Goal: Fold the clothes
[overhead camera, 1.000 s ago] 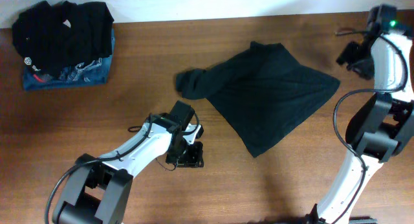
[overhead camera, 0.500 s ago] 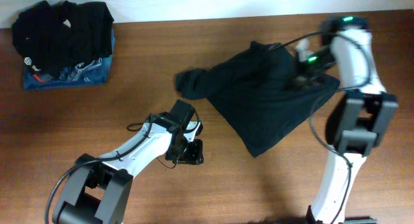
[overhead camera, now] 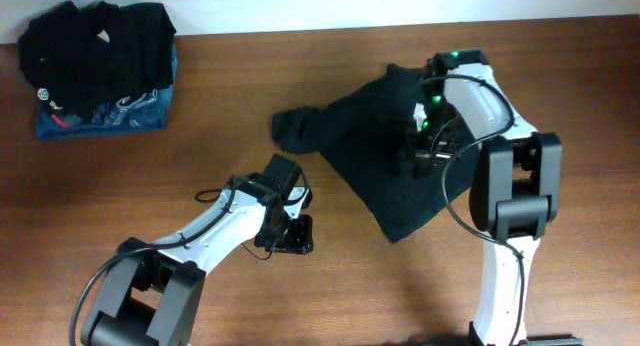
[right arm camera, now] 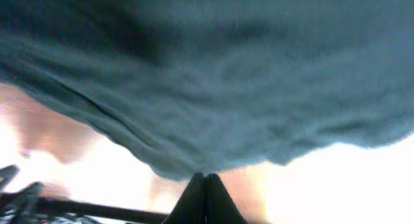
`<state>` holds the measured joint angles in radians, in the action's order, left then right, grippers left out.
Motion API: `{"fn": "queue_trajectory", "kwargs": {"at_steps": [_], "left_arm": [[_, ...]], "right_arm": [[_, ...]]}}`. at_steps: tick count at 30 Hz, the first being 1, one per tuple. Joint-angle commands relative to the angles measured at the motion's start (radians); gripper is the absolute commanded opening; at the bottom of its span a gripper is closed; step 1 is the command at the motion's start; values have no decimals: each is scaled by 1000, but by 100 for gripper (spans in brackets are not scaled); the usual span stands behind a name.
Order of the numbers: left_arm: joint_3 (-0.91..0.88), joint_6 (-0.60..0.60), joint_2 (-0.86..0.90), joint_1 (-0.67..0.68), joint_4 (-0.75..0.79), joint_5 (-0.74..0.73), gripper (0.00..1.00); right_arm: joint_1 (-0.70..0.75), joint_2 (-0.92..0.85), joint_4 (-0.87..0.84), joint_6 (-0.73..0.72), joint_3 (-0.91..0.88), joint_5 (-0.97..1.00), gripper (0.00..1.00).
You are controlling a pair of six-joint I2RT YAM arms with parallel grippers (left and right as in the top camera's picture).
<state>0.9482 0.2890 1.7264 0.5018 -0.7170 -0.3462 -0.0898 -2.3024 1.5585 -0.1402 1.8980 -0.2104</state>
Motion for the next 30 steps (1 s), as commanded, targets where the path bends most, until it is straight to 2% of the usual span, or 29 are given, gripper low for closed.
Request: {"fn": "queue_trajectory", "kwargs": {"at_steps": [1,2,4,10,15,20,30], "left_arm": [[19,1,8,1,2,15,42],[19,2,8,1,3,22,48],[19,2,8,1,3,41,52],[19,2,8,1,3,55,54],[19,1,8,1,7,56,54],[19,1,8,1,14,56,54],[19,2,8,1,21,55,54]], "right_arm": [[-82,105,56,-132,-4,195,4],[-101,132,69,-142,-4,211,4],[-145,197,84,-154,-8,227,4],[-265,432,50,-202,-115,274,4],[-288,564,-148,-262,-386,275,4],[-268,590,-473,-314,-674,248,4],[-261,589,-708,-256,-852,237,4]]}}
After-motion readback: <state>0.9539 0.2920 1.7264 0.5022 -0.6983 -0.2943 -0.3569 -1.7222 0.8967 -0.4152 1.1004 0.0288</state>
